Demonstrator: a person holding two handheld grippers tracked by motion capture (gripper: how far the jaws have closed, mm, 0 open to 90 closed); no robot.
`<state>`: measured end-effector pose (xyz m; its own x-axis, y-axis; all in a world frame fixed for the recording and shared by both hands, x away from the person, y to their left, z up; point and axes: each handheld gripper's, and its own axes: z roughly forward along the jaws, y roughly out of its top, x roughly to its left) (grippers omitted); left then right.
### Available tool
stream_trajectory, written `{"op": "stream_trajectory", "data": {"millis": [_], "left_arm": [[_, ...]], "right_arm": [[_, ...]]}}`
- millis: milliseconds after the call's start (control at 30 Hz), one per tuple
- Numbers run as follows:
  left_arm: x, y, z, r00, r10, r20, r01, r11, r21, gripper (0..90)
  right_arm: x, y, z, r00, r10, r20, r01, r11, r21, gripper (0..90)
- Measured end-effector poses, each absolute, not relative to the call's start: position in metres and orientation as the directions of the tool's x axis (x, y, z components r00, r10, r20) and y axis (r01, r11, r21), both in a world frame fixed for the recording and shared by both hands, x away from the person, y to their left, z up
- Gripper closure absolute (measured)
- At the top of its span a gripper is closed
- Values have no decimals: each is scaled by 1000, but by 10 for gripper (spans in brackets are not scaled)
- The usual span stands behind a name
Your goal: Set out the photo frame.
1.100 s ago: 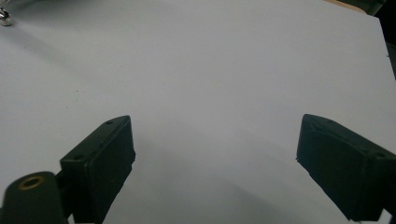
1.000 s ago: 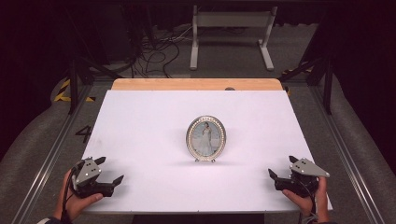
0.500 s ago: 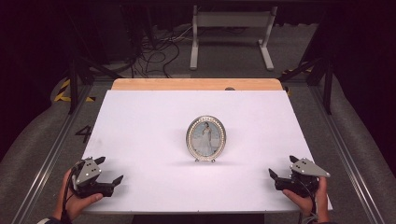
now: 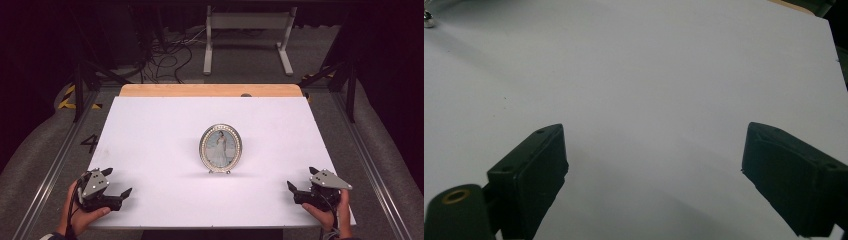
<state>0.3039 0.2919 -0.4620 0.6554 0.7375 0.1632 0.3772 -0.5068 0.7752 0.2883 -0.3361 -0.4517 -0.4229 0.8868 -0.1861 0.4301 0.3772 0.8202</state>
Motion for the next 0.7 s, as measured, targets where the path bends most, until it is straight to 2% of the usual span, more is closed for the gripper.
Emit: {"op": "stream_trajectory", "data": {"millis": [700], "left_arm": [[304, 287, -461, 653, 735, 181, 371, -519, 770, 80]], "right_arm": [[289, -336, -453, -411, 895, -174, 443, 363, 820, 112]]}}
